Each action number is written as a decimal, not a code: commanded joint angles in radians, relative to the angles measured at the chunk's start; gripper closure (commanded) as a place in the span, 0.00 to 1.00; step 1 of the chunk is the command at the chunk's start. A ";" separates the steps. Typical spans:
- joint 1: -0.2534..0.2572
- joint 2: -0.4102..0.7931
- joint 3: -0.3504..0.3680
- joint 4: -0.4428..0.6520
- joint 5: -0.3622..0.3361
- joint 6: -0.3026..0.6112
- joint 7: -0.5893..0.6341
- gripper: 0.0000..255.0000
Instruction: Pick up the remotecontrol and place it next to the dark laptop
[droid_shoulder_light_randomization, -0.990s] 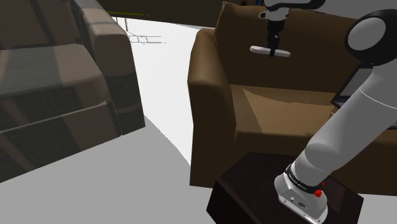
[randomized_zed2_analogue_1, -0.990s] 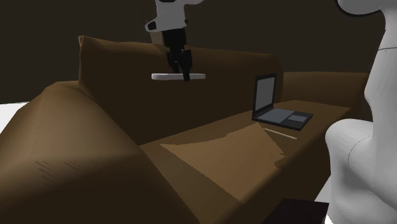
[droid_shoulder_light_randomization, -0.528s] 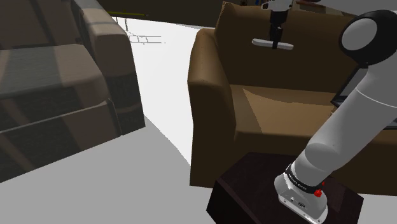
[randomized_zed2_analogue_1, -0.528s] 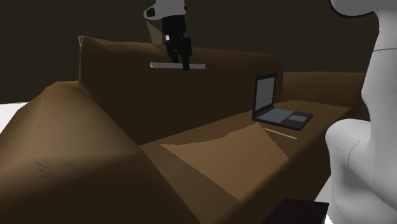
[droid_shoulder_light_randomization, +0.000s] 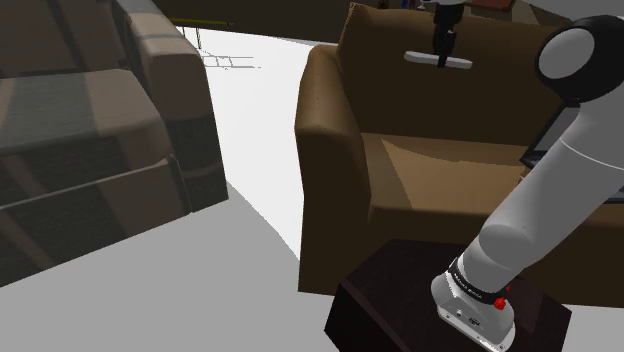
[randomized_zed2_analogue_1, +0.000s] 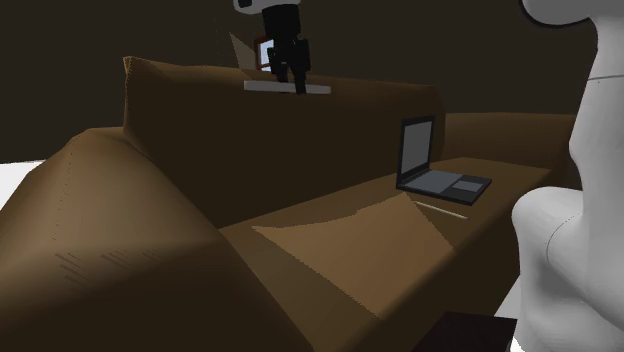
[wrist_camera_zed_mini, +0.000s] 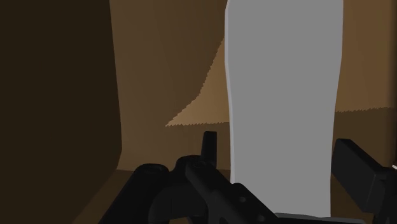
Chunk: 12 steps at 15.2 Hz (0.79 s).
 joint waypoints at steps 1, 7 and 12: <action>-0.005 -0.061 -0.004 -0.066 -0.024 0.013 -0.009 1.00; -0.036 -0.251 -0.023 -0.250 -0.102 0.032 -0.055 1.00; -0.073 -0.389 -0.046 -0.359 -0.165 0.028 -0.110 1.00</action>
